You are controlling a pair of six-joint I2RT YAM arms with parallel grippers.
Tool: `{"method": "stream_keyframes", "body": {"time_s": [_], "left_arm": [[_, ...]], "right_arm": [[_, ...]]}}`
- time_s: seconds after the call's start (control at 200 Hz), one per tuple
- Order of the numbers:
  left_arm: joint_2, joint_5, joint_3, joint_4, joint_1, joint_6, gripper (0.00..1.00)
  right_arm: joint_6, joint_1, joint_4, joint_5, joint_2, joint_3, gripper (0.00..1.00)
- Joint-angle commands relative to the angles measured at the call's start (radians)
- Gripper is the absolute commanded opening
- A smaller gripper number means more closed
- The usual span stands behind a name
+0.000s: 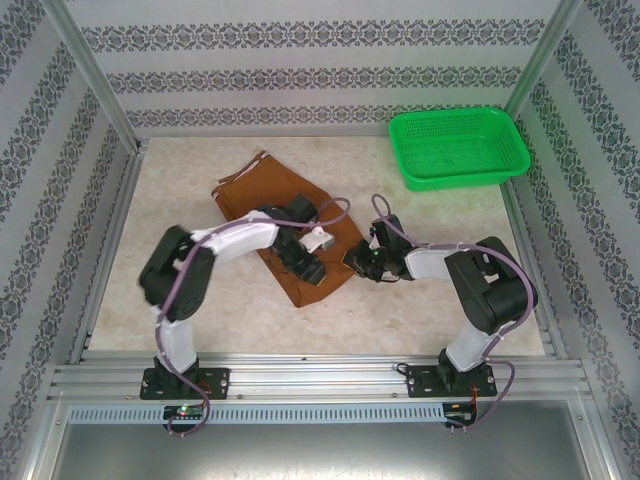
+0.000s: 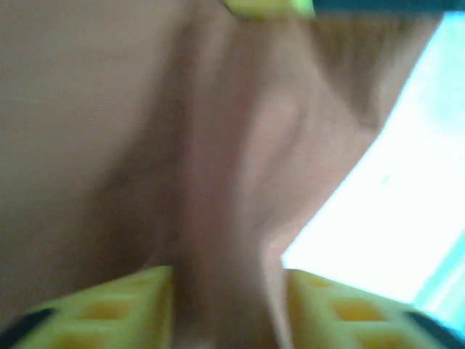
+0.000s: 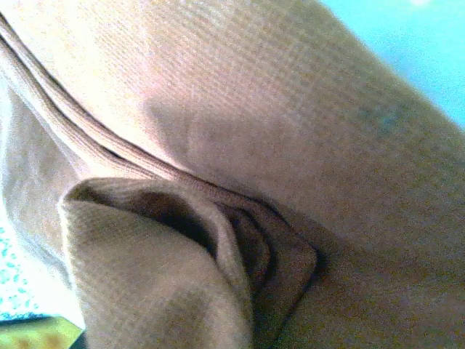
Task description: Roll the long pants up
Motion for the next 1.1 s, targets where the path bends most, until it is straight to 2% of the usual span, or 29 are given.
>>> {"method": "stream_keyframes", "body": {"time_s": [0.0, 0.09, 0.13, 0.215, 0.295, 0.4, 0.535, 0.729, 0.939, 1.009, 1.094], "left_arm": [[-0.165, -0.387, -0.098, 0.191, -0.022, -0.009, 1.0], [-0.244, -0.559, -0.139, 0.184, -0.124, 0.053, 1.0], [-0.256, -0.68, -0.144, 0.176, -0.2, 0.085, 1.0], [-0.233, -0.946, -0.132, 0.164, -0.365, 0.155, 1.0], [-0.189, -1.086, -0.134, 0.203, -0.473, 0.217, 1.0], [-0.102, -1.075, -0.116, 0.188, -0.513, 0.224, 1.0], [-0.027, -1.036, -0.105, 0.174, -0.517, 0.196, 1.0], [-0.003, -0.969, -0.115, 0.177, -0.516, 0.157, 1.0], [0.011, -0.923, -0.11, 0.169, -0.52, 0.129, 1.0], [0.005, -0.938, -0.114, 0.186, -0.52, 0.118, 1.0], [0.04, -1.015, -0.091, 0.179, -0.518, 0.105, 1.0]], "right_arm": [[0.034, 0.009, -0.053, 0.047, 0.056, -0.066, 0.0], [0.038, 0.008, -0.071, 0.038, 0.03, -0.06, 0.0], [0.039, 0.006, -0.086, 0.034, 0.015, -0.052, 0.0], [0.031, 0.009, -0.133, 0.035, -0.026, -0.03, 0.0], [0.027, 0.007, -0.16, 0.029, -0.053, -0.011, 0.0], [0.033, 0.005, -0.167, 0.011, -0.08, 0.003, 0.0], [0.051, 0.006, -0.214, 0.007, -0.165, 0.017, 0.0], [0.044, 0.0, -0.355, 0.029, -0.328, 0.086, 0.0], [0.044, 0.005, -0.402, 0.008, -0.347, 0.121, 0.0], [0.073, 0.007, -0.368, -0.013, -0.345, 0.093, 0.0], [0.088, 0.017, -0.355, -0.023, -0.35, 0.066, 0.0]]}}
